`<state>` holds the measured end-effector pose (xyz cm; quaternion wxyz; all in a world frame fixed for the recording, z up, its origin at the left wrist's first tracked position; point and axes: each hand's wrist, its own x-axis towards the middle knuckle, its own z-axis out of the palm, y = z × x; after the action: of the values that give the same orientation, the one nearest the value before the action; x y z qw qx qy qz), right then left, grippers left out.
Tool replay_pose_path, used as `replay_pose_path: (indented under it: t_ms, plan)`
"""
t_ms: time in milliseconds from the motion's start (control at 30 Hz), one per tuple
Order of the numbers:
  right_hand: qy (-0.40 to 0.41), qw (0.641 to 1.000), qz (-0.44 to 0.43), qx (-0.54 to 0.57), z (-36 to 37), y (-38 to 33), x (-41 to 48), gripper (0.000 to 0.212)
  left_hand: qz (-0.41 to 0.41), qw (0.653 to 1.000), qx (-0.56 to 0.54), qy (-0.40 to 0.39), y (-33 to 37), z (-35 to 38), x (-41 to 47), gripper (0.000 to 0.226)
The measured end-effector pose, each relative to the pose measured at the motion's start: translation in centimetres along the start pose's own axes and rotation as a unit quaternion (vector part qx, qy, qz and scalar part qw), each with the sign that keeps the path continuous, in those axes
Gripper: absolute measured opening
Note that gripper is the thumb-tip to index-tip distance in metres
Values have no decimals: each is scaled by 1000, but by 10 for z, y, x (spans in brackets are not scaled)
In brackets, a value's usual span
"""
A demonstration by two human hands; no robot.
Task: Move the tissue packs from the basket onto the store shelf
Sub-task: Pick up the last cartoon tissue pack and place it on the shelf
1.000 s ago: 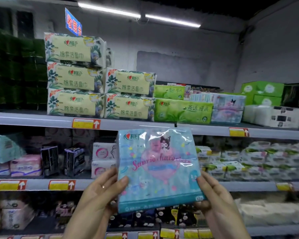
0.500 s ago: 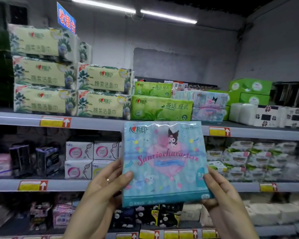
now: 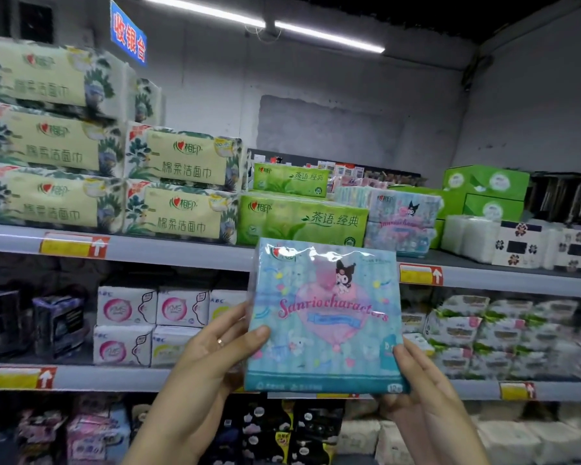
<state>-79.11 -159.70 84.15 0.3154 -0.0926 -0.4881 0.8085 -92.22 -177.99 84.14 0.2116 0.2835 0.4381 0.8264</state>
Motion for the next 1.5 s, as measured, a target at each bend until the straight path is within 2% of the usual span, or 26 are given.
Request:
replay_pose_path:
  t_ms: [33, 133, 233, 267, 333, 367, 400, 467, 500, 633, 700, 767, 833, 867, 967, 1033, 1167, 1300, 1433, 1500]
  plan:
    - [12, 1000, -2, 8, -6, -3, 2, 63, -1, 1000, 1, 0, -5, 4, 3, 89]
    - [13, 1000, 5, 1, -25, -14, 13, 73, 6, 1000, -1, 14, -20, 22, 12, 105]
    - [9, 1000, 20, 1, -52, -21, 28, 83, 26, 999, 22, 30, -40, 47, 25, 107]
    - [7, 1000, 24, 9, -66, -22, 34, 69, 33, 998, 27, 37, -48, 56, 29, 106]
    - [15, 998, 37, 41, -85, -33, 44, 25, 31, 998, 30, 38, -62, 77, 38, 104]
    - [14, 998, 39, 44, -96, -39, 49, 21, 27, 998, 29, 40, -70, 88, 42, 103]
    - [0, 998, 34, 45, -108, -45, 55, 31, 25, 998, 30, 43, -77, 99, 45, 102]
    - [-3, 999, 18, 30, -133, -58, 66, 73, 24, 998, 38, 48, -91, 123, 50, 100]
    - [6, 999, 18, 26, -146, -65, 71, 82, 24, 997, 48, 49, -98, 137, 52, 97]
    - [-25, 999, 18, 15, -186, -83, 84, 70, -4, 996, 72, 52, -120, 172, 56, 81]
    - [-44, 998, 28, 18, -202, -86, 90, 65, -38, 996, 64, 46, -128, 175, 59, 87]
    - [-59, 997, 45, 7, -213, -87, 94, 83, -55, 996, 61, 36, -134, 176, 62, 102]
    - [-45, 998, 48, 13, -222, -86, 100, 107, -65, 996, 60, 16, -136, 180, 68, 112]
    - [-38, 998, 46, 20, -225, -87, 102, 113, -67, 996, 62, 5, -135, 181, 72, 114]
    - [-44, 998, 36, 40, -231, -91, 109, 107, -62, 995, 76, -25, -134, 185, 85, 116]
    - [-68, 996, 37, 41, -231, -98, 110, 98, -46, 996, 72, -32, -136, 189, 94, 109]
    - [-72, 996, 33, 27, -239, -121, 121, 106, -30, 995, 85, -48, -141, 213, 116, 101]
    - [-60, 998, 14, -14, -258, -146, 139, 81, -35, 993, 94, -67, -145, 240, 143, 88]
    - [-58, 998, -5, -38, -279, -169, 159, 22, -14, 991, 121, -63, -157, 268, 165, 56]
    - [-70, 993, -12, -89, -289, -174, 172, 17, 0, 989, 136, -50, -164, 276, 173, 51]
